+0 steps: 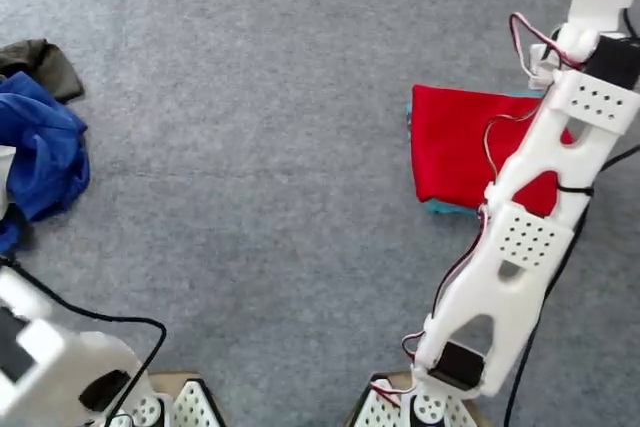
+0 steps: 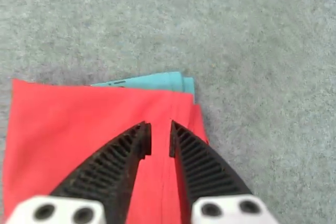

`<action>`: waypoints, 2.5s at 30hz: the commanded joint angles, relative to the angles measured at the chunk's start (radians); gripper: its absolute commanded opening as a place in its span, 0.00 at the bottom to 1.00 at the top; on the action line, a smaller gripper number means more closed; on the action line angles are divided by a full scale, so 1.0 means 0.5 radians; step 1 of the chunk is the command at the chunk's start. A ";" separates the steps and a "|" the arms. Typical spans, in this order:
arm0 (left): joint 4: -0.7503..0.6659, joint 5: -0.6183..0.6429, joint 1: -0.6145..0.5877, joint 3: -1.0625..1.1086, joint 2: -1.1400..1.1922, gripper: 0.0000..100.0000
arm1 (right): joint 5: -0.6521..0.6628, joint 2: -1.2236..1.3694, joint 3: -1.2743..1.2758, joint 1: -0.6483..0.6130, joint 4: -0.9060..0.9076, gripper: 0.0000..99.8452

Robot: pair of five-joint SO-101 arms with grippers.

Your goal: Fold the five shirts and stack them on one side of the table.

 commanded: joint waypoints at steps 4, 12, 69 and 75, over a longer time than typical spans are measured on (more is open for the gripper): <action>-0.509 -0.037 -0.020 -0.376 0.810 0.22 | -0.012 -0.164 -0.081 -0.138 0.015 0.07; -0.135 0.068 -0.060 -1.272 1.442 0.13 | -0.012 -0.241 -0.078 -0.292 0.015 0.07; 1.350 -0.433 1.505 0.591 -1.620 0.31 | -0.083 -0.784 1.367 -1.240 0.009 0.24; 1.163 -0.546 0.658 0.845 -1.841 0.31 | -0.273 -0.628 1.573 -1.746 -0.055 0.24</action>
